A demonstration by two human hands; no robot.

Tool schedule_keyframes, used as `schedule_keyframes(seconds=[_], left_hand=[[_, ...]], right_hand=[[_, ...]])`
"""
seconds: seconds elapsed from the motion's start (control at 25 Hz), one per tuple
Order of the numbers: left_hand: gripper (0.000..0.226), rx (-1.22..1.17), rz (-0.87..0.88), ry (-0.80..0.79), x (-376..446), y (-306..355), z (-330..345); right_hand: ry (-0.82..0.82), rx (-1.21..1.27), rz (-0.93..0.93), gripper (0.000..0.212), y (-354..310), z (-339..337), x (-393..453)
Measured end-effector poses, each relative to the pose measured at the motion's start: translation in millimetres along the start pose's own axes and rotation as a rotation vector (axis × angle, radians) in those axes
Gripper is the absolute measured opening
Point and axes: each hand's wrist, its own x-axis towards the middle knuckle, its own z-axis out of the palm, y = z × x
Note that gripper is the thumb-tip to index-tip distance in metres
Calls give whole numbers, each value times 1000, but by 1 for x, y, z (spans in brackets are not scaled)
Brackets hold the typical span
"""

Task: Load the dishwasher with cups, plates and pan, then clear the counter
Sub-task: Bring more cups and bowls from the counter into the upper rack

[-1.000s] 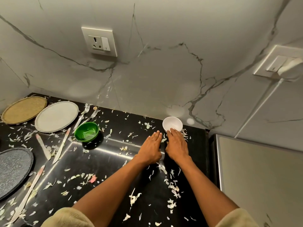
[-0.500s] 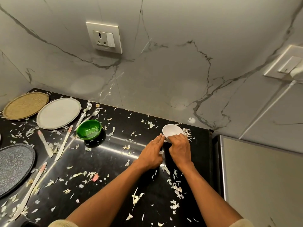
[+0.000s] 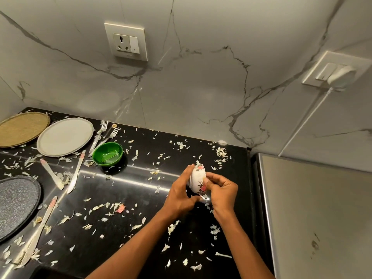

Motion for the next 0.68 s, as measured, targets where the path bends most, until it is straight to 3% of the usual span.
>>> schedule_keyframes(seconds=[0.16, 0.28, 0.48, 0.68], left_hand=[[100, -67, -7, 0, -14, 3, -10], [100, -22, 32, -40, -25, 3, -24], [94, 61, 152, -94, -51, 3, -35], [92, 136, 269, -238, -83, 4, -21]], right_hand=[[62, 103, 127, 18, 0, -3, -24], [112, 80, 91, 19, -1, -3, -51], [116, -367, -202, 26, 3, -12, -102], [95, -756, -397, 55, 20, -41, -162]])
